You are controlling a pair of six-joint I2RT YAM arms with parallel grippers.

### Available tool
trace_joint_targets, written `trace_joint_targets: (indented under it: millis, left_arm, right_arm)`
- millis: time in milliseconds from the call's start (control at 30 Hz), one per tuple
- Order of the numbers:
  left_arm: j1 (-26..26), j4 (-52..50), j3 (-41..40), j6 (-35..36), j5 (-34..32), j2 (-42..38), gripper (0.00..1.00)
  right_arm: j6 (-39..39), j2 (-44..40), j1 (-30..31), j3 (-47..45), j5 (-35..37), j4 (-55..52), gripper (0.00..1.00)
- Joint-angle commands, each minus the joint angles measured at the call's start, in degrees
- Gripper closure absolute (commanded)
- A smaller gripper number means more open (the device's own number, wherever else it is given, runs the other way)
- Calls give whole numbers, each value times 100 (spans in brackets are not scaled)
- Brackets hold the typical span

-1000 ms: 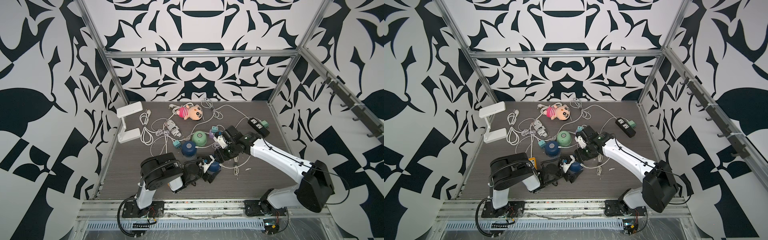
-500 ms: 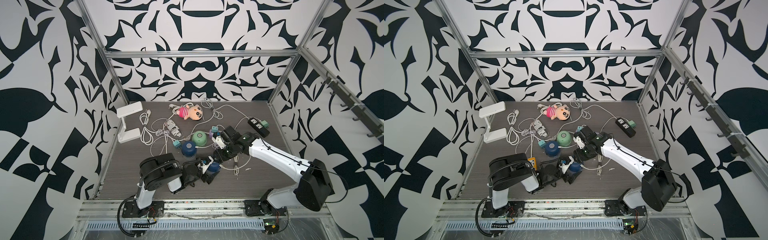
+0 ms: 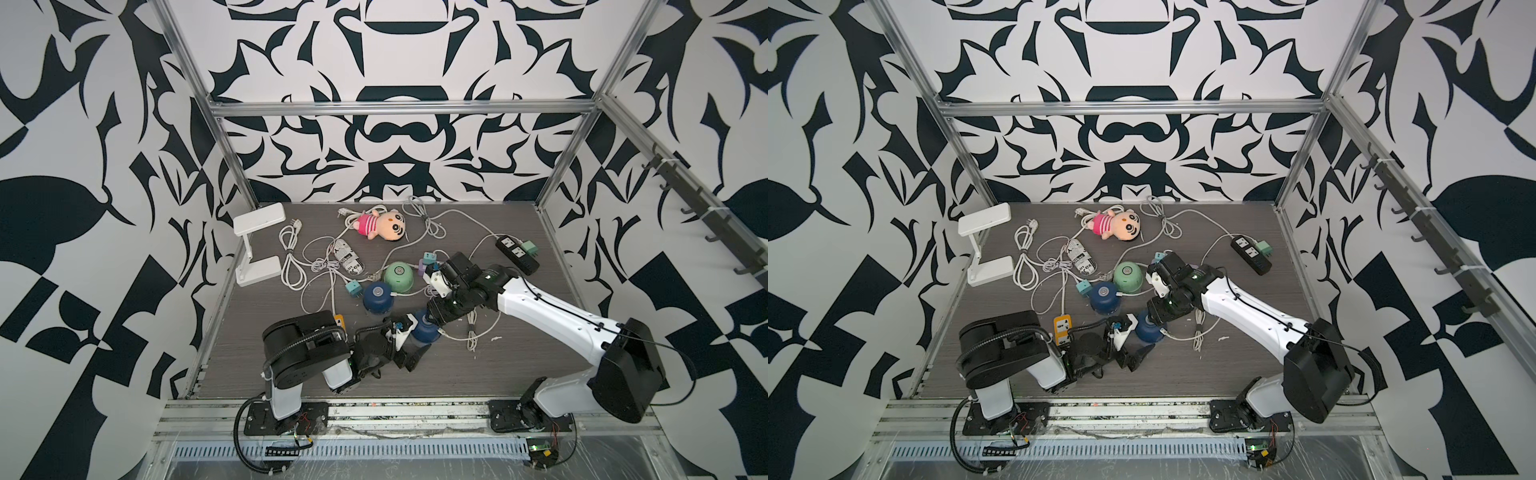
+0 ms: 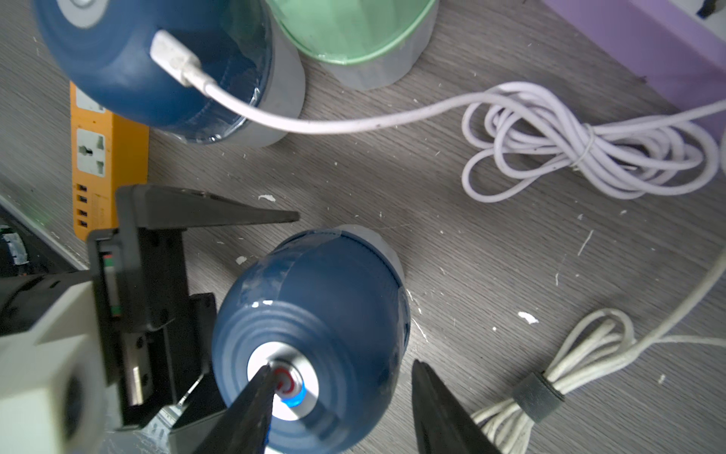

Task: Charge the cordless meat grinders
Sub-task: Place the cordless meat grinder at the center of the board.

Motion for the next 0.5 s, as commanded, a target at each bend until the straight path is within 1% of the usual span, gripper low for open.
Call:
trace_joint_targets:
  millis: [0, 100, 167, 233, 300, 367, 433, 467]
  left_arm:
    - [-55, -122, -166, -342, -241, -500, 1]
    - [-179, -632, -325, -536, -510, -1071, 1]
    - [-242, -1270, -376, -711, -675, -1650, 1]
    - [-288, -2352, -290, -855, -772, -2342, 1]
    - [-297, -3736, -31, -1012, -921, -3223, 1]
    - [-288, -4706, 219, -1127, -1131, -3854, 0]
    - [-217, -5378, 451, -1180, -1250, -4239, 1]
    - [-92, -5767, 627, -1304, -1226, -4354, 1]
  right_arm:
    - [-74, 16, -25, -181, 606, -391, 42]
    - [-56, -8, -25, -112, 538, -361, 42]
    - [-44, -16, -25, -74, 485, -335, 42]
    - [-23, -51, -25, -40, 411, -284, 42]
    - [27, -147, -26, 32, 321, -206, 41]
    - [84, -248, -20, 158, 241, -97, 40]
    - [159, -352, -32, 350, 198, 18, 38]
    - [189, -391, -26, 462, 189, 63, 37]
